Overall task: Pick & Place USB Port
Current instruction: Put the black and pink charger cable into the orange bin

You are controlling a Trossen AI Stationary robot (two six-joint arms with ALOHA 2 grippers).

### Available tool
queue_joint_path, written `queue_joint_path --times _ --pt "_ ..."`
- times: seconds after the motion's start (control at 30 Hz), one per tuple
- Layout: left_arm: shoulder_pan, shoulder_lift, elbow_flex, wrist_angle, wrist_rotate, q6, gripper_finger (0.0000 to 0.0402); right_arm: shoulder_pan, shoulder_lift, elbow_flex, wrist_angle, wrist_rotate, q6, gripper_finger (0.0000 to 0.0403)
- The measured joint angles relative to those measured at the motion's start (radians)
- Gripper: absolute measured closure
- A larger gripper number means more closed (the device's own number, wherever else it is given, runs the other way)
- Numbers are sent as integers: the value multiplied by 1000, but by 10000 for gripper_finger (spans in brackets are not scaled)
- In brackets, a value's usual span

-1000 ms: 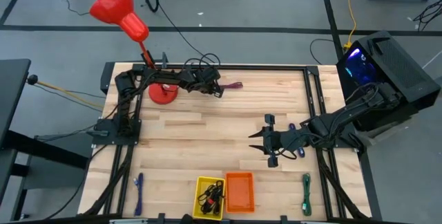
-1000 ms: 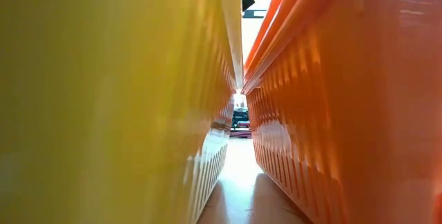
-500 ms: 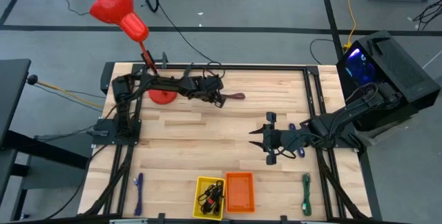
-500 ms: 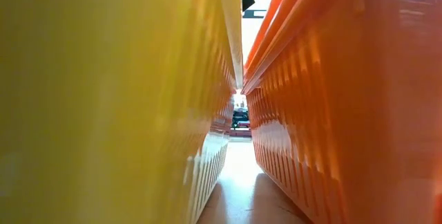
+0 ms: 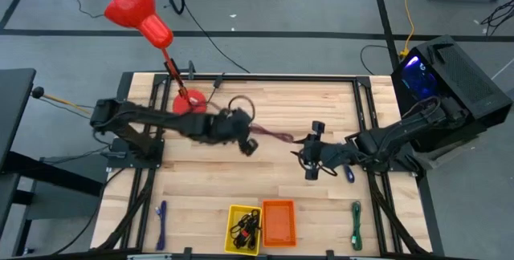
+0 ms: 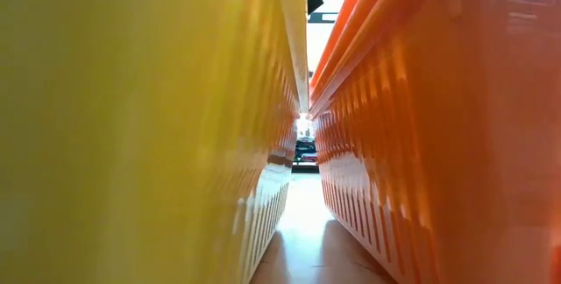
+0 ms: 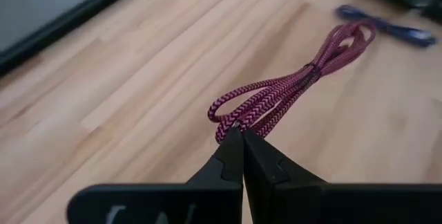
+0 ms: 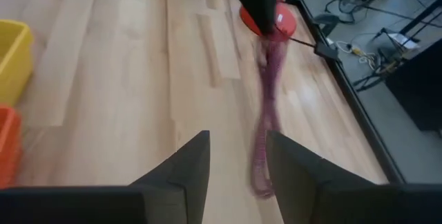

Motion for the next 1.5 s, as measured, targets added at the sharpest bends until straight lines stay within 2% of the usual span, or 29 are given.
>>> queue_joint_path --times 0.13,0.23,0.33,0.43,0.57,0.73,0.97,1.1,1.23,1.37,1.5 --pt "-114 -24 0 -2 -101 -26 401 -29 0 0 52 -23 -55 259" --pt "-166 -25 0 9 -150 -34 401 -61 3 0 115 -125 -95 259" --pt "-197 -25 0 25 -185 -50 401 -92 33 0 156 -224 -102 259" --pt "-217 -25 0 68 -230 -24 401 -112 93 0 172 -279 -100 259" --pt "-218 -25 0 130 -241 31 401 -120 180 0 252 -362 -116 259" --pt "-215 -25 0 147 -242 54 401 -127 210 6 307 -285 -161 259" --pt "-228 -25 0 144 -241 54 401 -168 209 6 302 -254 -148 259" --pt "-233 -25 1 125 -241 47 401 -184 209 6 300 -274 -126 259" --pt "-226 -25 1 -86 -199 9 401 -185 209 6 289 -291 -110 259" --pt "-190 9 -1 -299 -35 -4 387 -185 208 6 293 -314 -108 259" --pt "-151 62 0 -324 30 153 357 -185 208 6 321 -314 -118 259"
